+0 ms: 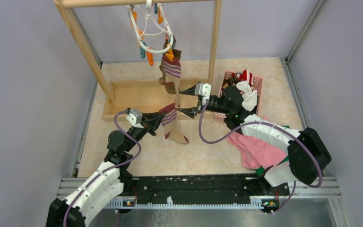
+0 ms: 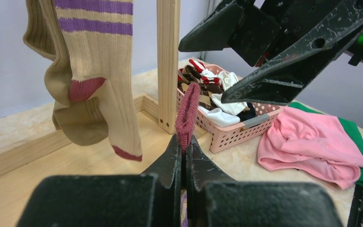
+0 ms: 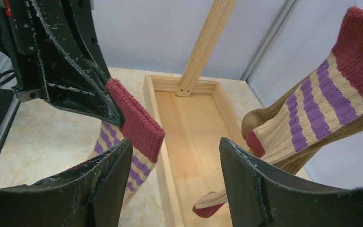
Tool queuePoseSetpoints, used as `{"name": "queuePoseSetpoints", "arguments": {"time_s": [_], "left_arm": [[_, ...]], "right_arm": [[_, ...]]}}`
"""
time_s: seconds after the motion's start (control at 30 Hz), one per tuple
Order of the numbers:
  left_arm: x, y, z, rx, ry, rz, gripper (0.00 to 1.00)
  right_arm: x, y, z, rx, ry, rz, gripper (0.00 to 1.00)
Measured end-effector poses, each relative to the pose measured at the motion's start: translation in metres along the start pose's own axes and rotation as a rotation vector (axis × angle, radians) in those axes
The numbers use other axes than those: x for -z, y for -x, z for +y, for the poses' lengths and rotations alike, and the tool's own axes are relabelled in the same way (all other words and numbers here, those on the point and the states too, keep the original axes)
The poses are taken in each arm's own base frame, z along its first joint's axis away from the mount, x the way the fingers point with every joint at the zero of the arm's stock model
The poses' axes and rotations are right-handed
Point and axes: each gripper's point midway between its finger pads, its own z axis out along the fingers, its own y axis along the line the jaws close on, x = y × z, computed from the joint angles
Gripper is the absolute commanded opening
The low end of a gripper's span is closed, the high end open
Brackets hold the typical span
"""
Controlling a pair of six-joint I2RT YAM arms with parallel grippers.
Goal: Clip the socks to the hanger
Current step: Open the clamp at the hanger.
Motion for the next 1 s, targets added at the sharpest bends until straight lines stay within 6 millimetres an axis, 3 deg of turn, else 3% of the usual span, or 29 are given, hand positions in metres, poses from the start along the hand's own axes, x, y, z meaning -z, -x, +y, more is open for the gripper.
{"name": "queuePoseSetpoints", "arguments": {"time_s": [0.13,0.33,0.5,0.67,0.87,1.0], "left_arm": [[0.000,0.004,0.002,-0.004,0.014,-0.013,0.00],[0.000,0.005,0.002,-0.005,0.017,-0.016,0.00],[-0.001,0.008,0.002,-0.012,0.016,-0.023,0.00],[-0.001,0.010,0.002,-0.014,0.018,-0.027,0.00],[0.000,0.010,0.003,-0.014,0.022,-0.028,0.00],[0.000,0.011,0.004,-0.014,0.028,-0.031,0.00]], "right_arm": [[-0.007,-0.001,0.006,-0.011,0.022,-0.024,0.64],[-0.020,-0.022,0.015,-0.086,0.053,-0.023,0.53],[-0.024,-0.032,0.021,-0.135,0.074,-0.017,0.36],[-0.025,-0.028,0.024,-0.146,0.093,-0.037,0.28],[-0.027,-0.022,0.028,-0.157,0.113,-0.066,0.26],[-0.030,-0.017,0.030,-0.163,0.126,-0.086,0.15]]}}
